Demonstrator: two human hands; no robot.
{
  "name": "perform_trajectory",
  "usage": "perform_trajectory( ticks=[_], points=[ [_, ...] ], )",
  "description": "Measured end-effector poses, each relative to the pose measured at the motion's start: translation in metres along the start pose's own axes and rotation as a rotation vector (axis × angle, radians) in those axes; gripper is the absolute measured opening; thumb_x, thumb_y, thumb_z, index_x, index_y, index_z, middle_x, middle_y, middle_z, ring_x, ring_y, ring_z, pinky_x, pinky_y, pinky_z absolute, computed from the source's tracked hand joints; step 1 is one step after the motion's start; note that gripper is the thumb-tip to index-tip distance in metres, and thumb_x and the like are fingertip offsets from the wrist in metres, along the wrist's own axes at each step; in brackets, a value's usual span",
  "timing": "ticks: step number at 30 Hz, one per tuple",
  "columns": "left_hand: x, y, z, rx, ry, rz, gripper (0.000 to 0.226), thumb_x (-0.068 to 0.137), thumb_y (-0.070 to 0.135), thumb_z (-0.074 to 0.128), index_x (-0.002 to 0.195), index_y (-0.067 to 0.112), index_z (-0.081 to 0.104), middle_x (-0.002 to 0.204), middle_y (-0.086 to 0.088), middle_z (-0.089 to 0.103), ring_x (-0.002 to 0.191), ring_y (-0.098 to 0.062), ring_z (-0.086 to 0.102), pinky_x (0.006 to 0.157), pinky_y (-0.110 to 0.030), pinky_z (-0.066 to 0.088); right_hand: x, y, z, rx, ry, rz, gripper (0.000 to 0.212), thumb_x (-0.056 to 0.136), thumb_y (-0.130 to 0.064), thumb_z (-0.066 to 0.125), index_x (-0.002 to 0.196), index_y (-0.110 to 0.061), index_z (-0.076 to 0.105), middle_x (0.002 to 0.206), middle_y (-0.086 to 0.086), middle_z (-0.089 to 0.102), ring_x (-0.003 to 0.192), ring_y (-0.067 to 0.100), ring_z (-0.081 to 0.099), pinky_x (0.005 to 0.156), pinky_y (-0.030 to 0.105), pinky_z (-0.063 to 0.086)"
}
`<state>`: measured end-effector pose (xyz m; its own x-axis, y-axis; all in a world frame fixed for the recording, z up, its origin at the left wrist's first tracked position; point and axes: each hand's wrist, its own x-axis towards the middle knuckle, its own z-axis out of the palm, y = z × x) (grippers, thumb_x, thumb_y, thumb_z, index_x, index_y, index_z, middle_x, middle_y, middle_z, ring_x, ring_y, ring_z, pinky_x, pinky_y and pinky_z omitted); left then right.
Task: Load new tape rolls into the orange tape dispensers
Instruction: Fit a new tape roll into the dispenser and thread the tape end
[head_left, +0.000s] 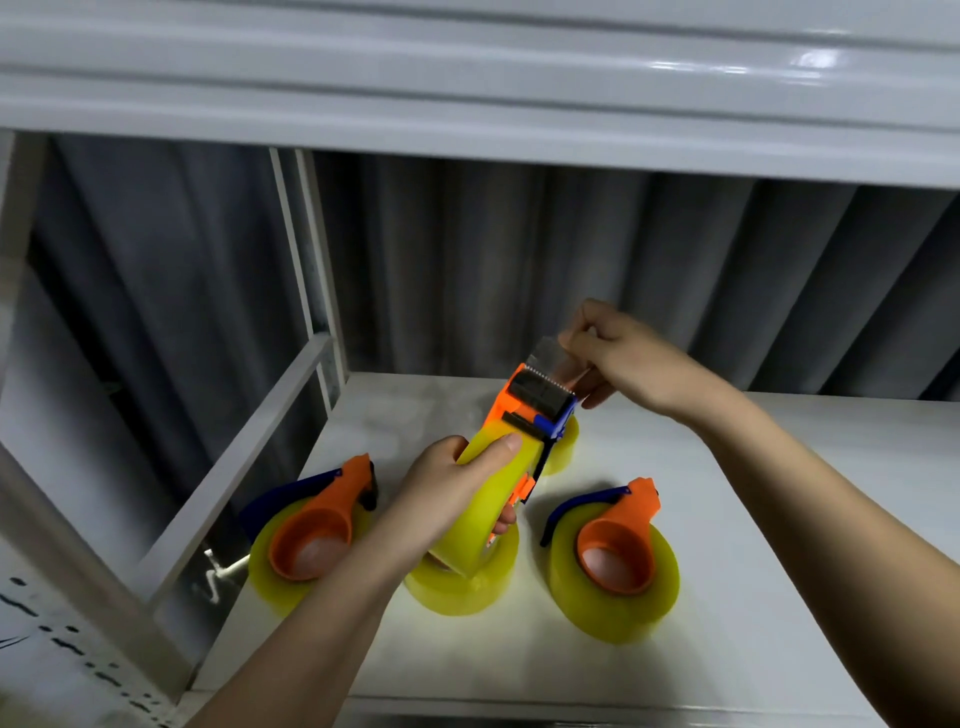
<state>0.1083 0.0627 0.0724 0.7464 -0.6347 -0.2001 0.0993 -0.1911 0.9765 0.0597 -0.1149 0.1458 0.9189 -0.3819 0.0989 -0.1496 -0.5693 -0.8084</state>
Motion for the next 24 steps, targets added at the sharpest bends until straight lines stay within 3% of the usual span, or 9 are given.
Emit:
perform_trajectory(
  ticks=[4,8,14,16,20,21,24],
  points=[
    [0.000,-0.004,0.000,0.016,0.022,0.003,0.029,0.089,0.040,0.058,0.088,0.012,0.065,0.053,0.003,0.068,0.045,-0.006,0.064,0.044,-0.015,0.050,-0.003,0.007,0.002,-0.025,0.009,0.004,0.014,0.100,-0.022,0.045,0.089,-0.013,0.047,0.080,0.007,0.069,0.068,0.023,0.064,0.062,0.035,0.054],
    [0.002,-0.006,0.001,0.061,0.045,0.014,0.036,0.088,0.042,0.059,0.092,0.007,0.066,0.060,-0.004,0.071,0.051,-0.013,0.066,0.053,-0.022,0.056,-0.001,0.020,0.012,-0.272,0.186,-0.074,0.015,0.097,-0.035,0.043,0.088,-0.023,0.045,0.083,0.005,0.070,0.076,0.033,0.066,0.074,0.051,0.054],
    [0.003,-0.004,0.002,0.002,-0.059,-0.007,0.026,0.092,0.032,0.056,0.083,0.010,0.066,0.059,-0.005,0.070,0.049,-0.013,0.066,0.051,-0.021,0.056,-0.006,0.026,0.038,-0.364,0.481,-0.187,0.022,0.100,-0.034,0.038,0.100,-0.013,0.044,0.081,0.014,0.067,0.077,0.042,0.060,0.075,0.047,0.048],
    [0.002,-0.004,0.002,-0.027,-0.097,-0.040,0.025,0.093,0.028,0.055,0.089,0.006,0.066,0.064,-0.011,0.070,0.051,-0.018,0.066,0.058,-0.027,0.057,-0.007,0.024,0.041,-0.411,0.512,-0.216,0.024,0.101,-0.033,0.037,0.102,-0.011,0.044,0.080,0.016,0.066,0.075,0.045,0.059,0.071,0.047,0.048],
    [0.000,-0.004,0.002,-0.045,-0.068,-0.071,0.020,0.093,0.030,0.054,0.078,0.018,0.060,0.050,0.001,0.066,0.044,-0.009,0.063,0.045,-0.018,0.052,-0.009,0.019,0.042,-0.496,0.485,-0.240,0.026,0.102,-0.034,0.035,0.104,-0.009,0.043,0.078,0.017,0.065,0.073,0.046,0.058,0.067,0.045,0.047],
    [0.000,-0.002,0.003,-0.030,-0.048,-0.073,0.023,0.090,0.039,0.057,0.080,0.019,0.062,0.056,0.000,0.069,0.051,-0.012,0.066,0.051,-0.020,0.056,-0.009,0.018,0.040,-0.490,0.467,-0.233,0.026,0.102,-0.034,0.035,0.104,-0.009,0.043,0.079,0.018,0.065,0.074,0.045,0.058,0.068,0.046,0.048],
    [0.010,-0.005,-0.001,0.040,-0.013,-0.054,0.063,0.061,0.073,0.062,0.093,0.019,0.072,0.085,-0.006,0.075,0.083,-0.024,0.072,0.084,-0.041,0.057,-0.010,0.015,0.036,-0.440,0.420,-0.204,0.025,0.101,-0.035,0.037,0.102,-0.010,0.043,0.083,0.018,0.066,0.079,0.045,0.059,0.072,0.047,0.048]
  ],
)
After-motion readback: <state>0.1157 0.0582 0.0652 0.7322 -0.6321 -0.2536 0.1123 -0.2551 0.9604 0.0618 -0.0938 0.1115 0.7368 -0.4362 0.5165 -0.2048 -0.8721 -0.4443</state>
